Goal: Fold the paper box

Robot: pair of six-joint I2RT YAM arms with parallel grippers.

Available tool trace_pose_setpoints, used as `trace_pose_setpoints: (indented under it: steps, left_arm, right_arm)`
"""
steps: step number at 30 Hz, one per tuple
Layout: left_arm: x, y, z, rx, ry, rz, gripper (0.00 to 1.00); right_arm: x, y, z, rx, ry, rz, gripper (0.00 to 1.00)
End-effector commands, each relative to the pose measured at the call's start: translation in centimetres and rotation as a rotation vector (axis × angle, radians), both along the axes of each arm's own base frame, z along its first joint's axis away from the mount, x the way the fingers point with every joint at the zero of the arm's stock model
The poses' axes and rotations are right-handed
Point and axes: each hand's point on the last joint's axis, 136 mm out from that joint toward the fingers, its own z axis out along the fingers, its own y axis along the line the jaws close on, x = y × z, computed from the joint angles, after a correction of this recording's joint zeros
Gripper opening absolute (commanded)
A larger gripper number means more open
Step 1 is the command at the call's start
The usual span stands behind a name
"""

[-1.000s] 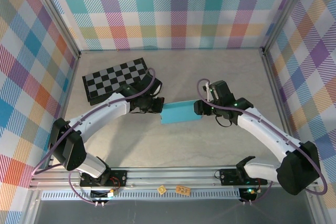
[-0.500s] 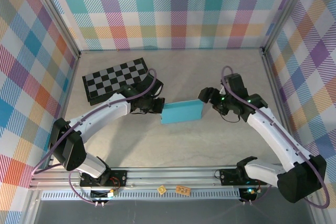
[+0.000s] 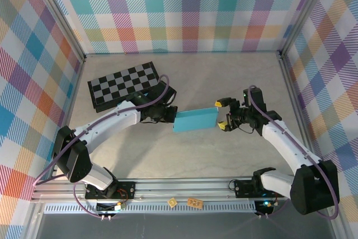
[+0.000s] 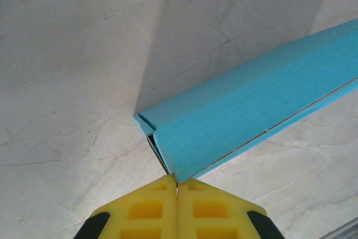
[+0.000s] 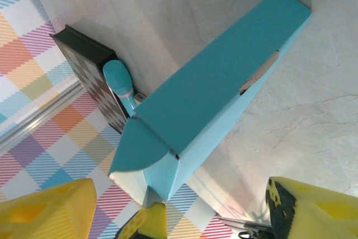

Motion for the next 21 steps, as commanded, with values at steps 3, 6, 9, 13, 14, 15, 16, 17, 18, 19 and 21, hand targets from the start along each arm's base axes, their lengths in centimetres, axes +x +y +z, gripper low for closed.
trace_pose_setpoints:
  steps: [3, 6, 9, 13, 14, 15, 16, 17, 18, 19, 21]
  left_arm:
    - [-1.0, 0.4, -0.8, 0.037, 0.038, -0.001, 0.00]
    - [-0.9, 0.3, -0.8, 0.039, 0.037, 0.001, 0.00]
    - [-0.9, 0.3, -0.8, 0.037, 0.038, 0.002, 0.00]
    - [-0.8, 0.2, -0.8, 0.039, 0.038, 0.001, 0.00]
    - [-0.8, 0.2, -0.7, 0.038, 0.037, 0.000, 0.00]
    - [-0.9, 0.2, -0.8, 0.039, 0.037, 0.001, 0.00]
    - [-0.9, 0.2, -0.8, 0.040, 0.040, 0.002, 0.00]
    - [-0.9, 0.2, -0.8, 0.038, 0.040, 0.004, 0.00]
    - [-0.9, 0.2, -0.8, 0.036, 0.040, 0.003, 0.00]
    - [-0.9, 0.2, -0.8, 0.035, 0.042, 0.004, 0.00]
    - [-1.0, 0.1, -0.6, 0.027, 0.045, 0.006, 0.01]
  right_arm:
    - [1.3, 0.4, 0.8, 0.089, -0.018, -0.030, 0.73]
    - [1.3, 0.5, 0.5, 0.088, -0.016, -0.018, 0.65]
    - [1.3, 0.5, 0.0, 0.079, -0.014, -0.012, 0.58]
    - [0.9, 0.4, -0.7, 0.066, 0.002, -0.002, 0.50]
    - [0.9, 0.3, -0.7, 0.062, 0.001, 0.000, 0.49]
    - [0.9, 0.2, -0.9, 0.056, 0.002, 0.001, 0.48]
    - [0.8, 0.2, -1.1, 0.049, 0.004, 0.005, 0.46]
    - [0.8, 0.1, -1.2, 0.045, 0.005, 0.006, 0.45]
    - [0.8, 0.1, -1.3, 0.038, 0.002, 0.010, 0.44]
    - [0.7, 0.1, -1.4, 0.032, 0.005, 0.016, 0.42]
    - [0.7, 0.0, -1.5, 0.019, 0.003, 0.023, 0.41]
